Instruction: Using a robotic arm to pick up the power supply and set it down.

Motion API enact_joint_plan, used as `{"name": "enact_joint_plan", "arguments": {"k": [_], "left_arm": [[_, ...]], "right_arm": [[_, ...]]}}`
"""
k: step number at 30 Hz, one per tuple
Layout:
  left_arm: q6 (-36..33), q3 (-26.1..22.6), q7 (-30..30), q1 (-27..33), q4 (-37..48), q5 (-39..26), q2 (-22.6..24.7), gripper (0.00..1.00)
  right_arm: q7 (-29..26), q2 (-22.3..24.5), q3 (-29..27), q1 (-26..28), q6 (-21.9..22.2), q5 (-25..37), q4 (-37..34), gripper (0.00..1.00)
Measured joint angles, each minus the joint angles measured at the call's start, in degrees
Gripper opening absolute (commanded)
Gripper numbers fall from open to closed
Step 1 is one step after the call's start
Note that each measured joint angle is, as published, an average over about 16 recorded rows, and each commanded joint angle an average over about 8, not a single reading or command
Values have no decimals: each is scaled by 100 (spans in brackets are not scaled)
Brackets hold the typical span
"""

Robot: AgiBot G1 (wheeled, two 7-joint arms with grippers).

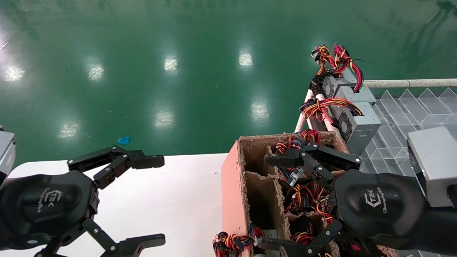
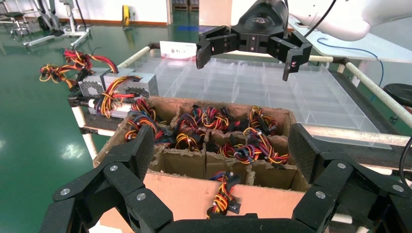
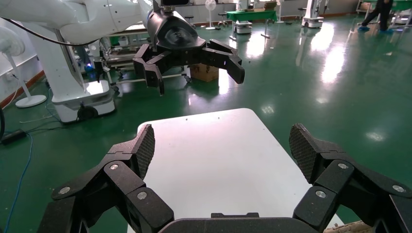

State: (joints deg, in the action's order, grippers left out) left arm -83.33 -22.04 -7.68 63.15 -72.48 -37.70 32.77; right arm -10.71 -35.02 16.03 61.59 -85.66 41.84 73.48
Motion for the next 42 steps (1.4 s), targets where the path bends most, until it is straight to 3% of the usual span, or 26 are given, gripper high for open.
{"name": "enact_joint_plan", "arguments": {"k": [8, 9, 16, 17, 32, 33, 40, 41, 42], "left_arm": [[0, 0, 0, 0, 0, 0, 0, 99], [0, 0, 0, 0, 0, 0, 0, 91], [0, 0, 0, 0, 0, 0, 0, 4], [0, 0, 0, 0, 0, 0, 0, 0], [-1, -1, 1, 1, 1, 0, 0, 0], [-1, -1, 1, 1, 2, 0, 0, 0], [-1, -1, 1, 1, 2, 1, 0, 0], [-1, -1, 1, 1, 2, 1, 0, 0], [-1, -1, 1, 1, 2, 1, 0, 0]], "right_arm": [[0, 0, 0, 0, 0, 0, 1, 100], [0, 0, 0, 0, 0, 0, 1, 100], [-6, 23, 24, 47, -1, 86, 41, 100], [-12, 28, 37, 68, -1, 124, 57, 100], [-180, -272, 720, 777, -101, 1482, 143, 98], [-175, -324, 788, 829, -124, 1592, 113, 94], [-45, -692, 1234, 1135, -278, 2232, -185, 9], [-16, -739, 1291, 1173, -298, 2299, -235, 0], [14, -784, 1346, 1211, -317, 2362, -287, 0]]}}
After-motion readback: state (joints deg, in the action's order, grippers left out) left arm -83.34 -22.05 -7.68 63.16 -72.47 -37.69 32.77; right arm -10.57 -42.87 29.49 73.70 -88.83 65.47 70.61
